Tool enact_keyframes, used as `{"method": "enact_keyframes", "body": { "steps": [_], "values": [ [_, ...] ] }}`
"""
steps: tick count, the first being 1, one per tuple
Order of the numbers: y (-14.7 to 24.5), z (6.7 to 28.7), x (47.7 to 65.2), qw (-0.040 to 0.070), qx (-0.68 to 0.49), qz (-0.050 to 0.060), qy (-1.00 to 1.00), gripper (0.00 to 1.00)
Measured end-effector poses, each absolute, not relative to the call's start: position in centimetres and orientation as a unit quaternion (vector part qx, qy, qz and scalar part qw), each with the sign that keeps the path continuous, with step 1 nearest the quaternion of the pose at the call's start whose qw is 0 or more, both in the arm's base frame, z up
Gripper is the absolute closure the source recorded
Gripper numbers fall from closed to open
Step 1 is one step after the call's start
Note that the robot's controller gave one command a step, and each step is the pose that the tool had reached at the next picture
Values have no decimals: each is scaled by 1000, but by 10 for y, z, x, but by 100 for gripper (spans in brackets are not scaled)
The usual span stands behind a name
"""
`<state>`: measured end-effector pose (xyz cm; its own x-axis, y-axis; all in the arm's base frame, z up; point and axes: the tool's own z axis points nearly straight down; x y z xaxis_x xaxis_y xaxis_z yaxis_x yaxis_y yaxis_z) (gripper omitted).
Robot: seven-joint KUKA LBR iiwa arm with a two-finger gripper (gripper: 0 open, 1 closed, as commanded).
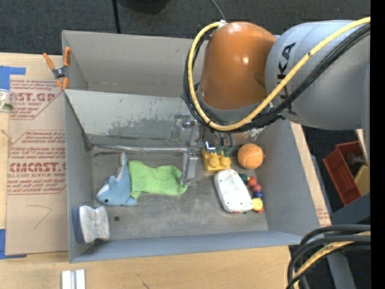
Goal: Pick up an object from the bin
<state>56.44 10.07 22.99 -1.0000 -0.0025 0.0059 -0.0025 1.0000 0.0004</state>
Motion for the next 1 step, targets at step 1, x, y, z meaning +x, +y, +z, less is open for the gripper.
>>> {"method": "enact_keyframes", "body": {
  "steps": [1],
  "values": [
    [100, 235, 566, -1, 1, -1, -1000, 0]
  ]
}}
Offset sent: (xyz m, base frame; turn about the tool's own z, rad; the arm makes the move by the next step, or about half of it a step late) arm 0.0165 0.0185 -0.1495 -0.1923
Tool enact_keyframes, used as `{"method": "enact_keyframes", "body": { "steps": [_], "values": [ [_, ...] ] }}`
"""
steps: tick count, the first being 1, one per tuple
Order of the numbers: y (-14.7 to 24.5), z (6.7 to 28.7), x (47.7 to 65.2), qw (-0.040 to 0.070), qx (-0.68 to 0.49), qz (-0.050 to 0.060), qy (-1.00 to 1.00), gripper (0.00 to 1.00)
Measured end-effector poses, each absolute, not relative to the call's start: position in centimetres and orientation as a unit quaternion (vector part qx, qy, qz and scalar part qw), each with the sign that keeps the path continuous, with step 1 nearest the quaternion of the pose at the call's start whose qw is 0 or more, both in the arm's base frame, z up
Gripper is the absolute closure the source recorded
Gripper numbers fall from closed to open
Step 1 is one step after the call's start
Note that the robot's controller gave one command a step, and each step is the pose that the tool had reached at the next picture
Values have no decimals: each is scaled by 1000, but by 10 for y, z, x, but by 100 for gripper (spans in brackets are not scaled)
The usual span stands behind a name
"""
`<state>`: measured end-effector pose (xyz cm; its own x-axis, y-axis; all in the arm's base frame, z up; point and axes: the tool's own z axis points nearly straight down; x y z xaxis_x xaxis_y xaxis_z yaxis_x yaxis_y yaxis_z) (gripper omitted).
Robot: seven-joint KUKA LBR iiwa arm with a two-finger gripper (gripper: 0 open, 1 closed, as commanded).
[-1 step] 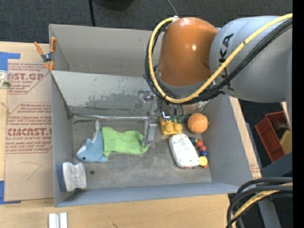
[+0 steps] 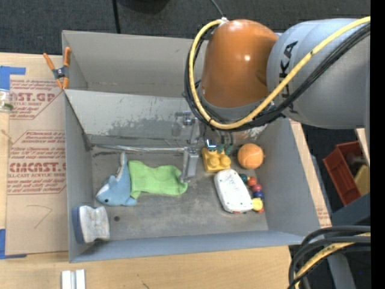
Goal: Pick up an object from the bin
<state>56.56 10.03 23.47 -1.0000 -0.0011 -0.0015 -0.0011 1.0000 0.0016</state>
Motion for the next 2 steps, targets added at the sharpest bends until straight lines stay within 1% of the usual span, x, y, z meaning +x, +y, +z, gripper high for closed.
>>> {"method": "enact_keyframes", "body": {
  "steps": [1, 2],
  "values": [
    [105, 194, 572, 4, -28, 1, 1000, 0],
    [122, 134, 551, 3, -87, 1, 996, 0]
  ]
}}
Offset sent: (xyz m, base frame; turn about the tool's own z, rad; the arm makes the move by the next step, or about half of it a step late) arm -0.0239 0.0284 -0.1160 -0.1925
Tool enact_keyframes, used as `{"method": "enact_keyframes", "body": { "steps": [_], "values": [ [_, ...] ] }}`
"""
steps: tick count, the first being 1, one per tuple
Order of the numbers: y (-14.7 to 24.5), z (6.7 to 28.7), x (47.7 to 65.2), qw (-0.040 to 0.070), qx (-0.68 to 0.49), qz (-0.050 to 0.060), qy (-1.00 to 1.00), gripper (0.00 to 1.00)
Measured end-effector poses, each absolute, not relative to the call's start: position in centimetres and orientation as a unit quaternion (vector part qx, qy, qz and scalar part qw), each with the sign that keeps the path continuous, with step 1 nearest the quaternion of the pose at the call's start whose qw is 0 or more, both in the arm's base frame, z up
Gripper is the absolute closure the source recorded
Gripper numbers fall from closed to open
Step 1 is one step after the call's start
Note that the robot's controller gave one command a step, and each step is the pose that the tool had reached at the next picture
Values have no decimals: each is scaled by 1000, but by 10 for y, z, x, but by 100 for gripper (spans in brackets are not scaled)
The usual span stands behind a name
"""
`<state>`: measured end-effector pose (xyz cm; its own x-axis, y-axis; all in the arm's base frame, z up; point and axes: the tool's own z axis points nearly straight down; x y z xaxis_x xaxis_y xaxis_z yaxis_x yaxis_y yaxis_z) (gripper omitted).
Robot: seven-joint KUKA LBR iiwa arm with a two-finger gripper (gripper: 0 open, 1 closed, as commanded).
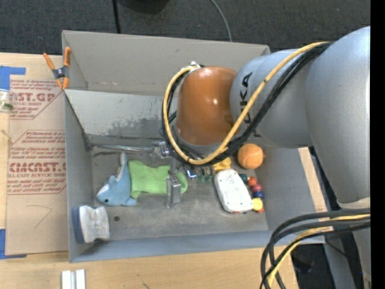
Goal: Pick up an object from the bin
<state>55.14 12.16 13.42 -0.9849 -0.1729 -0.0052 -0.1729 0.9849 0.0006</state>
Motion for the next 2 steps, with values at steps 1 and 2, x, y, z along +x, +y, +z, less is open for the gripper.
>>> {"method": "enact_keyframes", "body": {
  "steps": [1, 2],
  "values": [
    [113, 110, 540, 0, -34, 1, 999, 0],
    [97, 71, 567, 3, 77, 2, 997, 100]
  ]
}}
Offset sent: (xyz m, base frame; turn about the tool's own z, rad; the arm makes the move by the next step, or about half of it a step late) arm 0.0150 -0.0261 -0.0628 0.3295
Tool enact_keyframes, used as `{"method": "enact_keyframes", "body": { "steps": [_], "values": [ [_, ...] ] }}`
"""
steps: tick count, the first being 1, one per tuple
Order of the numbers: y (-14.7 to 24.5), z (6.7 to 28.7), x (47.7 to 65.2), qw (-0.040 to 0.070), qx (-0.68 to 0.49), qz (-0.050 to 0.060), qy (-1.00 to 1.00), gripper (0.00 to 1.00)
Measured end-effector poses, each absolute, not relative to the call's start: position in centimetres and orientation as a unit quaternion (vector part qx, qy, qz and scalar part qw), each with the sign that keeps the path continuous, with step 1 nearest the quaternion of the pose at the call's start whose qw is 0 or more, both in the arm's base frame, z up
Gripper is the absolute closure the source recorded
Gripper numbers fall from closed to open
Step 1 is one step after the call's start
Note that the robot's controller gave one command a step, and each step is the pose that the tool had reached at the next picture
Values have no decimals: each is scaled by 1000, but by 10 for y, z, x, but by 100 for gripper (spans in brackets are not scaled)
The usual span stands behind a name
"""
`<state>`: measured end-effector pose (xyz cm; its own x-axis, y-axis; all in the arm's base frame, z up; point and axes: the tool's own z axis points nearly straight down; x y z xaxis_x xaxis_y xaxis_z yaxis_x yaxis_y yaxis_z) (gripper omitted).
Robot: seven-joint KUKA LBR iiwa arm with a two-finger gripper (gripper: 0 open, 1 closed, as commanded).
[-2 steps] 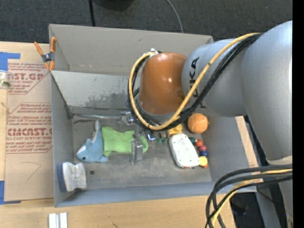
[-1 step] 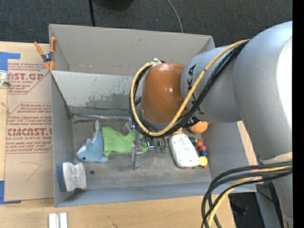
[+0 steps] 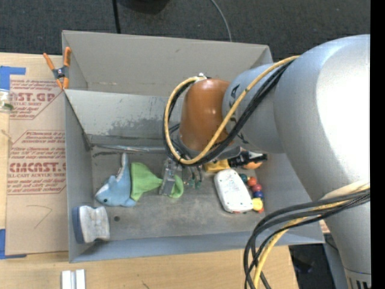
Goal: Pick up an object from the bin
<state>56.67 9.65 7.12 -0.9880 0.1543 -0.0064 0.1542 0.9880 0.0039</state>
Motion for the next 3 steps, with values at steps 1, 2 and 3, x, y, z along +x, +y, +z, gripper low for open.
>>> {"method": "enact_keyframes", "body": {
  "steps": [1, 2, 3],
  "values": [
    [96, 71, 567, 3, 77, 2, 997, 100],
    [88, 130, 574, 4, 75, 2, 997, 100],
    [88, 130, 574, 4, 75, 3, 997, 100]
  ]
}}
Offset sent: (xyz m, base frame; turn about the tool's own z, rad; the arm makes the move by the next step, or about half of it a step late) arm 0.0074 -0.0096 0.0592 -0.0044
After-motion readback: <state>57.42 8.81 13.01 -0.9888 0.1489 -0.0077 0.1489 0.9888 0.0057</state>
